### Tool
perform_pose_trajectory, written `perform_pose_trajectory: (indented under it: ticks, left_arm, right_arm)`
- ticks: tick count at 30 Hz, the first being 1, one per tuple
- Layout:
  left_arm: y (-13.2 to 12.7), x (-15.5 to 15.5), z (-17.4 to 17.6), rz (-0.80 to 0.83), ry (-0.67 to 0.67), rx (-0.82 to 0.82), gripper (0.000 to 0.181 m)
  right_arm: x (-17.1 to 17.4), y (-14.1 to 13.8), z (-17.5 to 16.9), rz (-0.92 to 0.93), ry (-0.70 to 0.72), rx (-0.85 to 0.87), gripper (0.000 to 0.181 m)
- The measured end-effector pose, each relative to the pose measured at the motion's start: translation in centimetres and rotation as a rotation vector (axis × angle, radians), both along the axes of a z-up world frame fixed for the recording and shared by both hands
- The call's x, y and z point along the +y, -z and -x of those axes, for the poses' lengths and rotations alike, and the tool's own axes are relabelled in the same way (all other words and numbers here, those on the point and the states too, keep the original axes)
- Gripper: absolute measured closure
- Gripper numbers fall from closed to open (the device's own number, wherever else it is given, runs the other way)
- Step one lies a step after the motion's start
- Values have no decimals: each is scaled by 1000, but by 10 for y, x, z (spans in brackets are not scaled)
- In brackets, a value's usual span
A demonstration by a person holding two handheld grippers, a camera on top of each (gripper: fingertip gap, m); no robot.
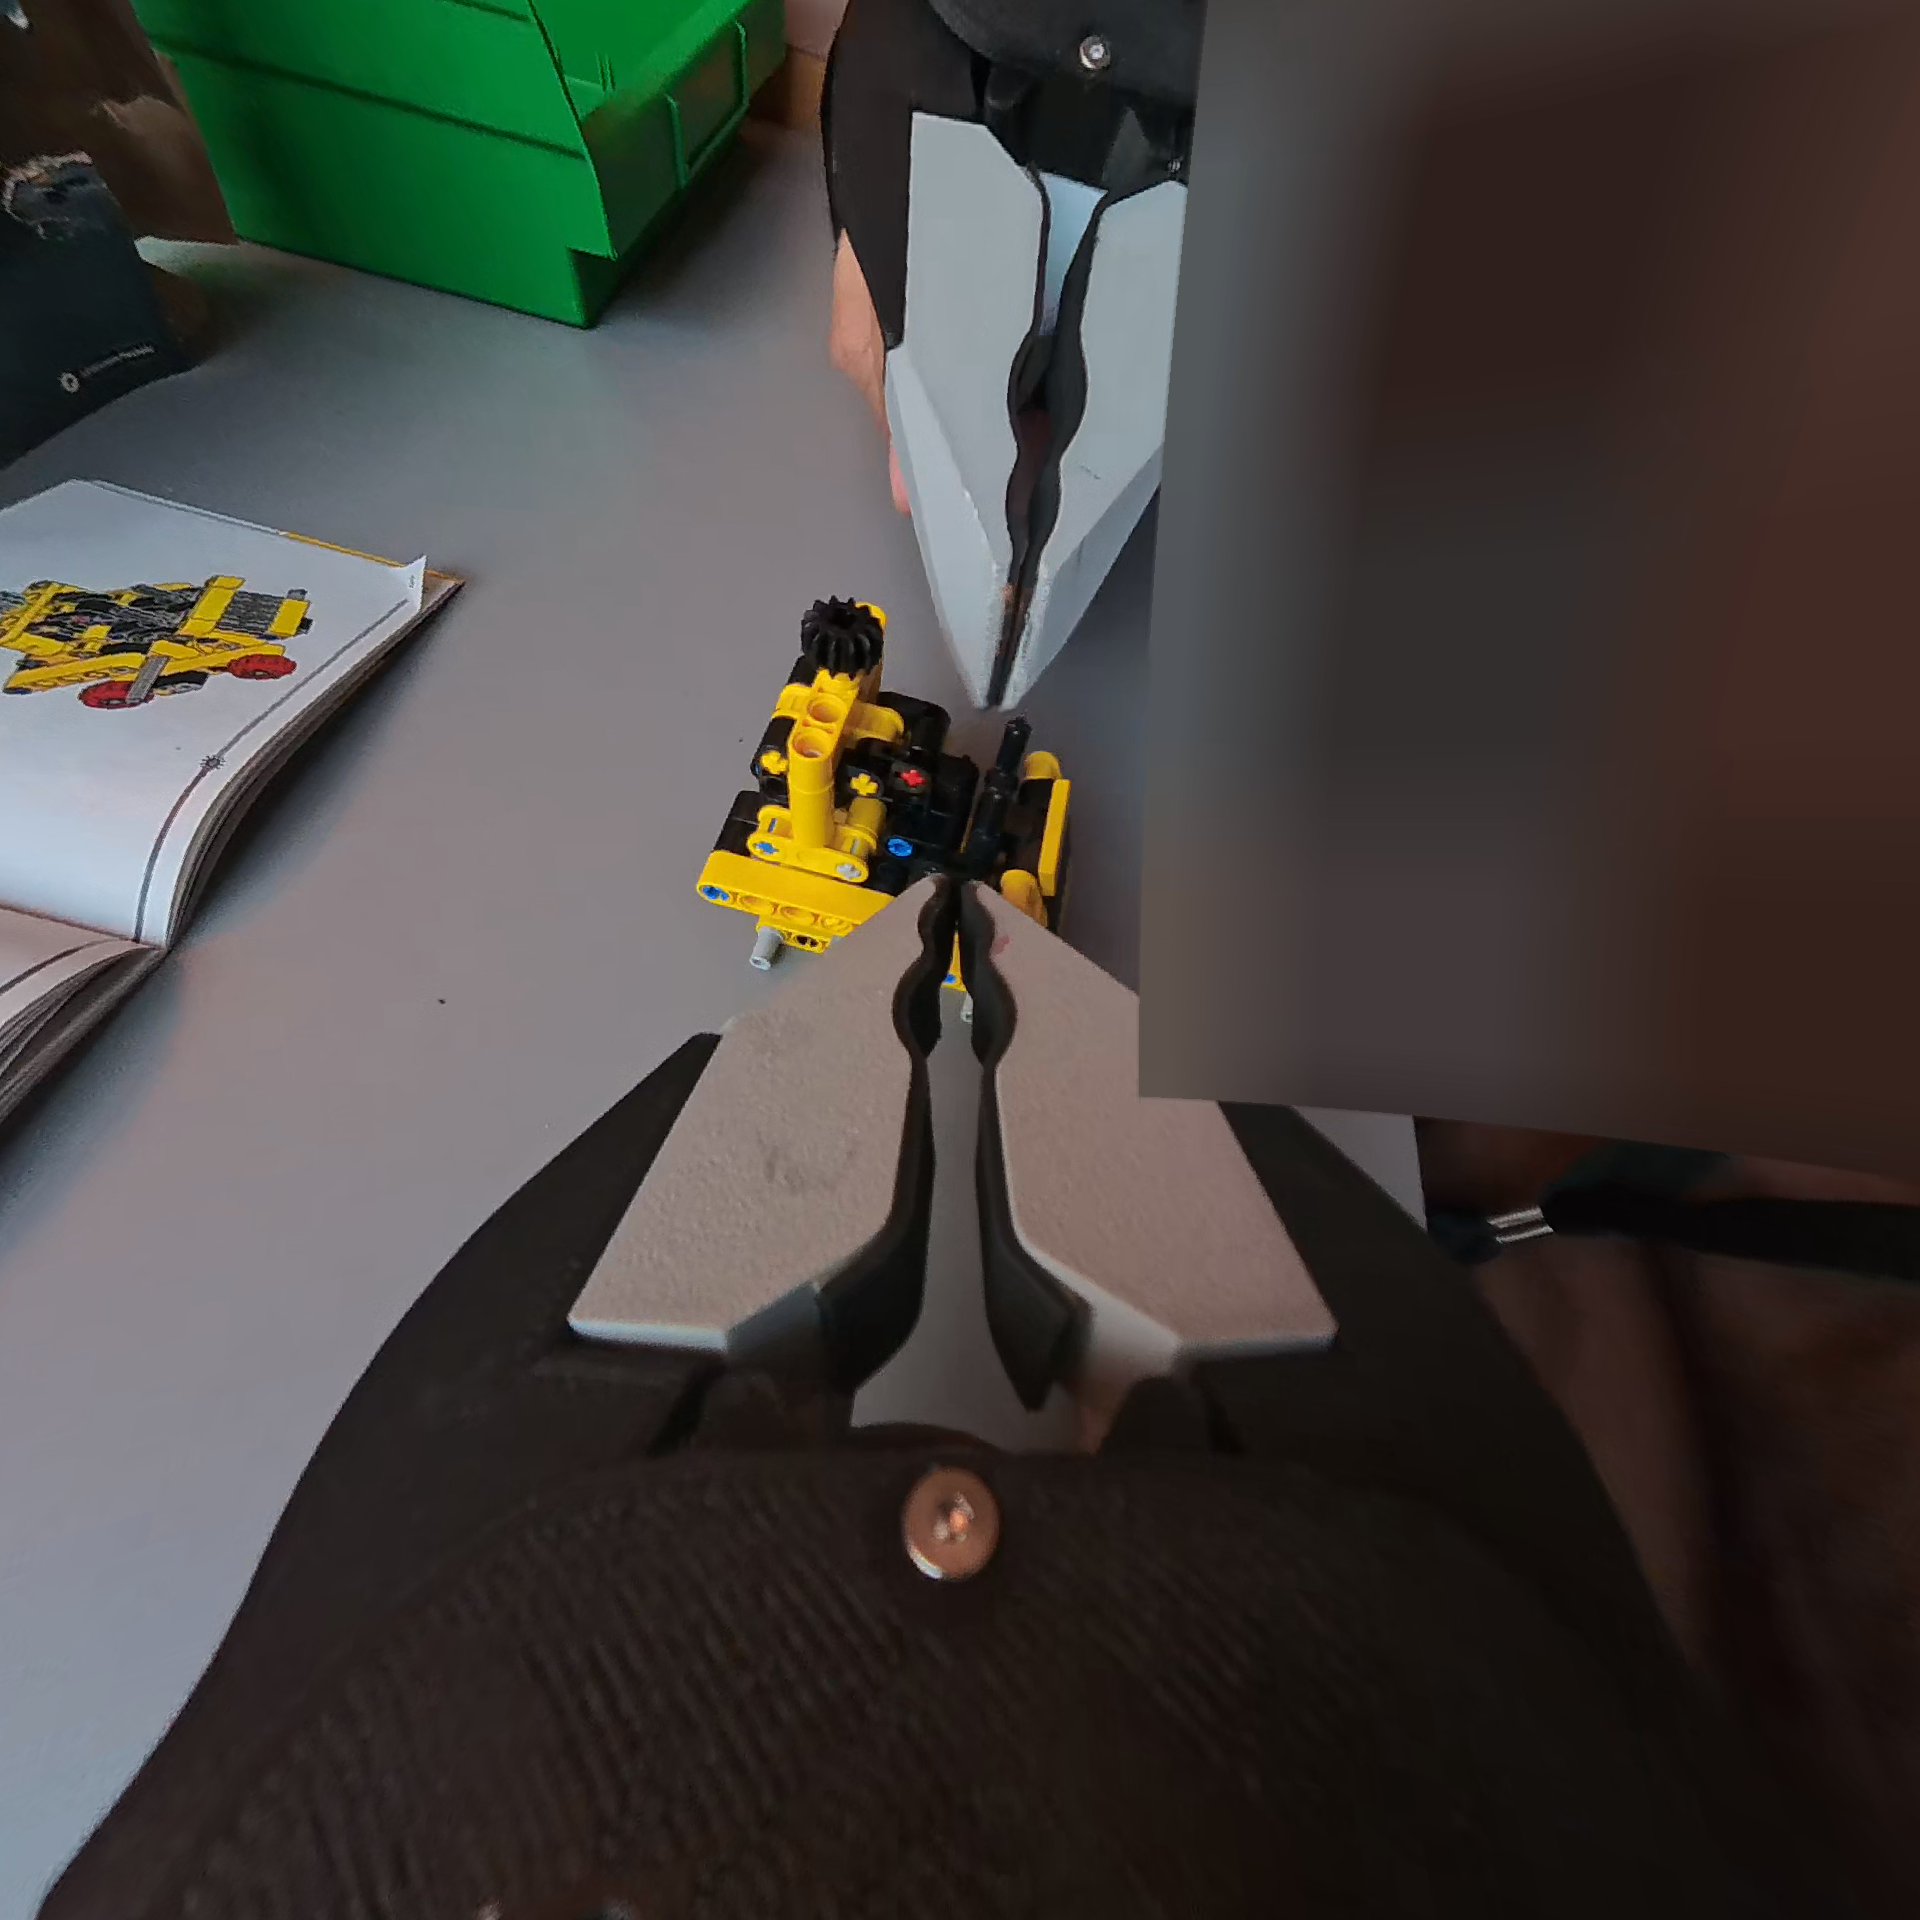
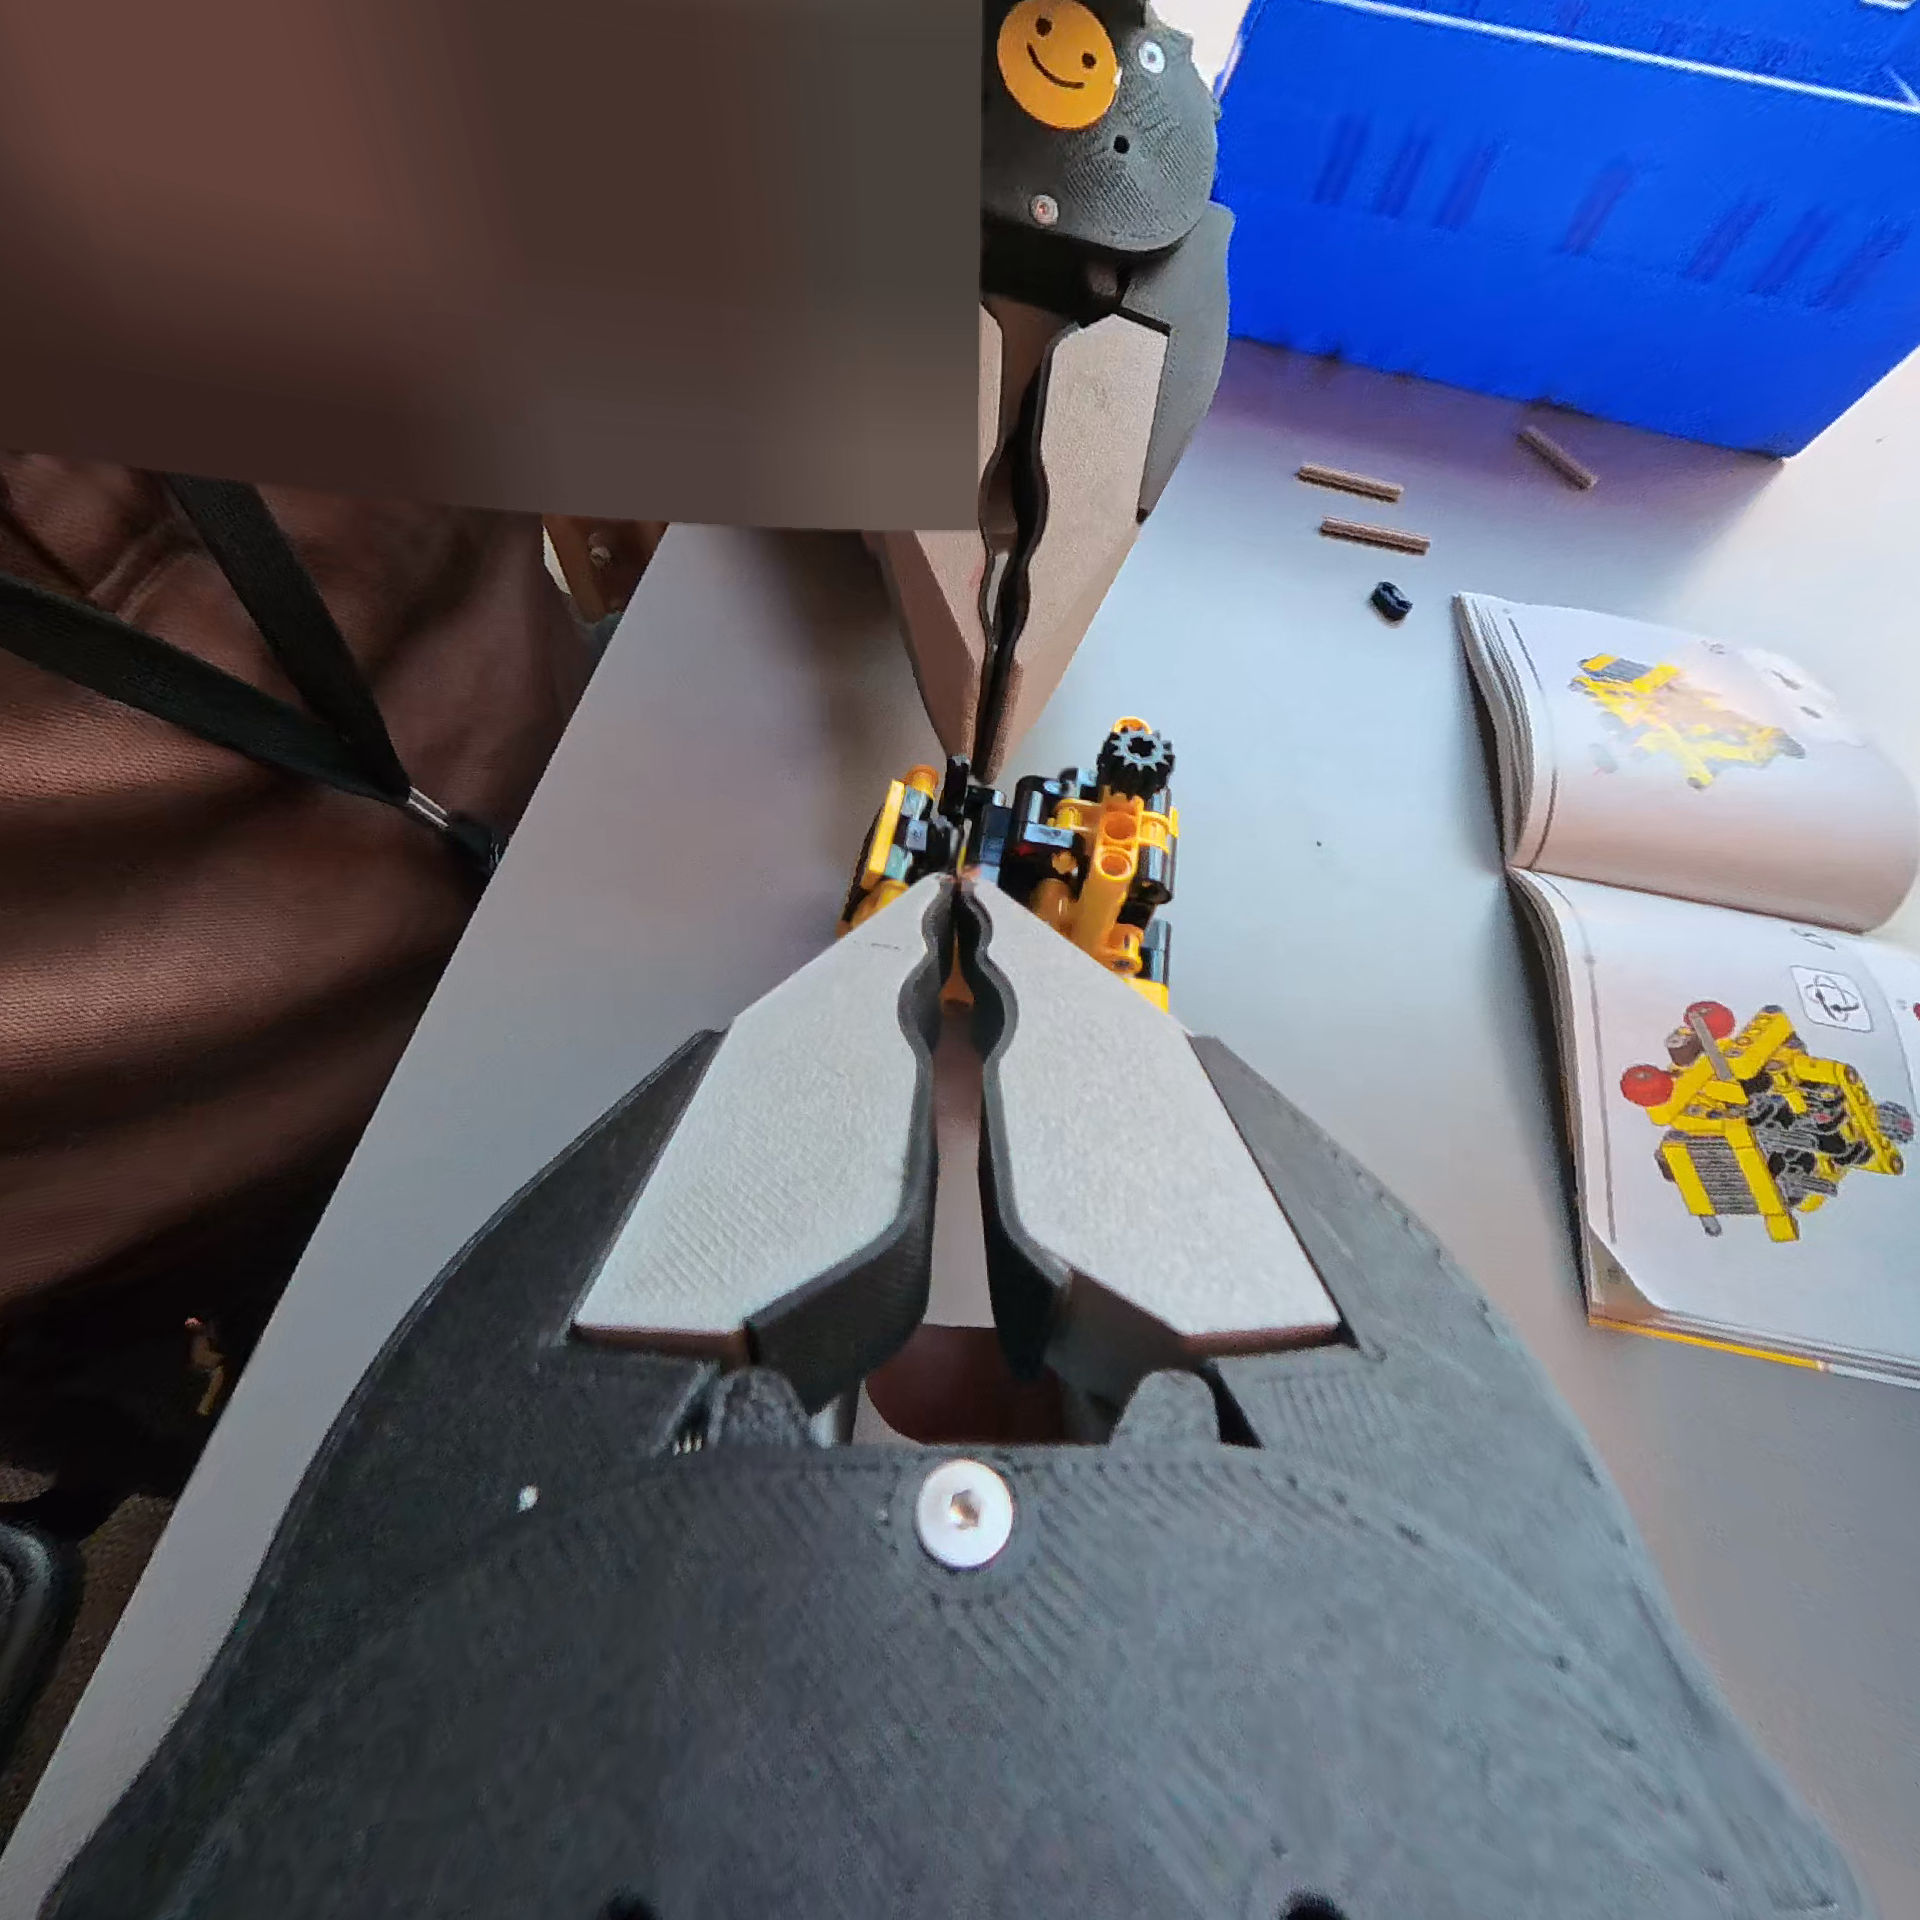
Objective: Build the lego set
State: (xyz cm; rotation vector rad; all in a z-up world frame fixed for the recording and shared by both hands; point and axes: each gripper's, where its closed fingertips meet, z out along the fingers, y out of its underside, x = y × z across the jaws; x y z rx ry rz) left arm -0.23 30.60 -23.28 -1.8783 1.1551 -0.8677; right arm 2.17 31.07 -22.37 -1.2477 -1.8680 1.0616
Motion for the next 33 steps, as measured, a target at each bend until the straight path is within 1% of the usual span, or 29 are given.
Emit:
perform_pose_trajectory:
  ticks: [1, 8, 33]
  left_arm:
    - [0, 0, 0, 3, 1, -2, 181]
    - [4, -3, -2, 4, 19, 29, 181]
    - [6, -3, -3, 27, 22, 42, 181]
  right_arm:
    - [0, 2, 0, -10, 2, -6, 181]
    - [-5, 10, 3, -29, -10, -34, 181]
    - [-5, 10, 3, 23, -11, -36, 181]
